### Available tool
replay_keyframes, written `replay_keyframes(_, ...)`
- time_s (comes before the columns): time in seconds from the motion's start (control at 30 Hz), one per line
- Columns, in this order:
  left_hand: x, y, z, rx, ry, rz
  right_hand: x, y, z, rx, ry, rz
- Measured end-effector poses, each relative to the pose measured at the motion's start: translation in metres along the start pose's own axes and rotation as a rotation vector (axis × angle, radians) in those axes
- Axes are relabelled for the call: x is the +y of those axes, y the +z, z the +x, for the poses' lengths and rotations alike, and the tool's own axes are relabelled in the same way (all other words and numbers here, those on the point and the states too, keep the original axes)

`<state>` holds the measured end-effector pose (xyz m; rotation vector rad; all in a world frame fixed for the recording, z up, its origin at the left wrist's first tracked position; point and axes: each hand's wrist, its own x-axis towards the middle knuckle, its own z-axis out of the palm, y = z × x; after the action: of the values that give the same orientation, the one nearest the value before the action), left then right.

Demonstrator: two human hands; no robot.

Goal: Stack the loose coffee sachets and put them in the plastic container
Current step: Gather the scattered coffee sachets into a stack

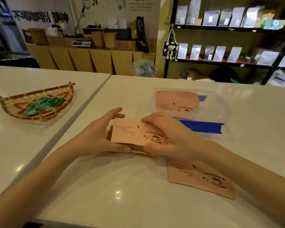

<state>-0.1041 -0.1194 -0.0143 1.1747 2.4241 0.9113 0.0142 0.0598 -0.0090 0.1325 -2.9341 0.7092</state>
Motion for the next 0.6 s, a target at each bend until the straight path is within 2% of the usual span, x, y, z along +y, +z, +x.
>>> replay_keyframes(0.1, 0.000, -0.002, -0.003, -0.036, -0.006, 0.041, 0.003, 0.004, -0.001, -0.039, -0.018, -0.034)
replay_keyframes(0.23, 0.009, -0.001, -0.007, -0.039, 0.092, 0.165, 0.002, 0.001, -0.002, -0.072, -0.035, -0.075)
replay_keyframes(0.4, 0.028, 0.012, -0.007, 0.106, 0.375, 0.322, 0.003, -0.014, -0.016, 0.018, -0.003, 0.014)
replay_keyframes(0.53, 0.058, 0.023, -0.005, 0.060, 0.559, 0.341, 0.010, -0.031, -0.041, 0.090, 0.026, 0.068)
replay_keyframes(0.6, 0.071, 0.030, -0.004, 0.012, 0.597, 0.345, 0.016, -0.039, -0.057, 0.125, 0.062, 0.087)
